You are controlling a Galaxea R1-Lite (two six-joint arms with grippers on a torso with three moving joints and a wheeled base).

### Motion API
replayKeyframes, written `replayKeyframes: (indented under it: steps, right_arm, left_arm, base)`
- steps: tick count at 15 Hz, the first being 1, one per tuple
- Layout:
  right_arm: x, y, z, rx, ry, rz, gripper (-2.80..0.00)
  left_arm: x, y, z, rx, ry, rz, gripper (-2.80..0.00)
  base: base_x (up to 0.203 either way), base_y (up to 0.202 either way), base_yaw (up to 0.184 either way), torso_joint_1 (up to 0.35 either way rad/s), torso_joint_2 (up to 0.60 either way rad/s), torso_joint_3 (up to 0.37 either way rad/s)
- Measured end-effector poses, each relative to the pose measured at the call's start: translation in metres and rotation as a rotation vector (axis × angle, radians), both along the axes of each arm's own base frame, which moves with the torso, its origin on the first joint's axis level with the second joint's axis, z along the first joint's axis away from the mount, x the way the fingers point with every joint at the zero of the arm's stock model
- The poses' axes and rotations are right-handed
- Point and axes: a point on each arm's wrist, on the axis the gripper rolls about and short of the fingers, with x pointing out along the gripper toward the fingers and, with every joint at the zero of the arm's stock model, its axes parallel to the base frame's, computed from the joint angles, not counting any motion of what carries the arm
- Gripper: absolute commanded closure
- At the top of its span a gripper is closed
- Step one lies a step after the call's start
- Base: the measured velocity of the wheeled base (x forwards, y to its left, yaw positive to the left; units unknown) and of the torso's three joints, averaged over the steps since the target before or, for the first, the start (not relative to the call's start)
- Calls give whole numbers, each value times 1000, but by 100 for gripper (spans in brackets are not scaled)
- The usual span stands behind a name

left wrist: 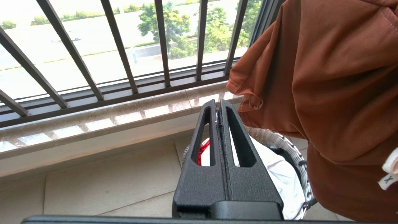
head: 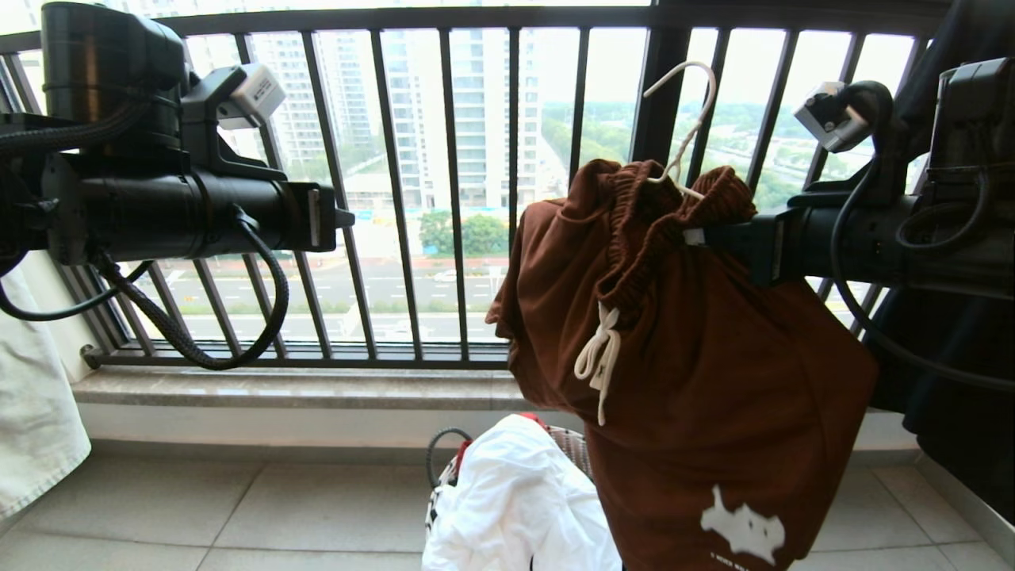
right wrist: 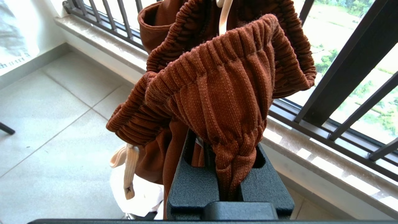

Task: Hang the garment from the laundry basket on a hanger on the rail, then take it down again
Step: Hang the clothes rack on the clothesline

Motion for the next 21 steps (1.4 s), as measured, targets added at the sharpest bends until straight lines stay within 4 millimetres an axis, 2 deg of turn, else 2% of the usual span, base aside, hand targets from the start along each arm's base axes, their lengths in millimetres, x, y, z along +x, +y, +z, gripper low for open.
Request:
replayKeyframes:
  steps: [4,7,18,21]
  right_arm:
    - [-6,-3,1,-13,-10,-3,0]
    - [-10,-5,2,-23,-25,-1,0]
    - [-22,-8,7,-18,-47,-2,0]
    - [-27,-10,7,-28,-50,0,0]
  left_arm:
    - [2,-1,-2,1,7,-3,0]
    - [2,-1,-1,-3,1,-4,0]
    - [-1,-1,2,-20,-6,-2,0]
    - [-10,-5,5,-20,-9,-26,0]
  base:
    - [0,0,0,4,-35,-33]
    - [0,0,0,21,-193,-297]
    - [0,0,0,130,-489,-326]
    - [0,0,0,189,-479,-305]
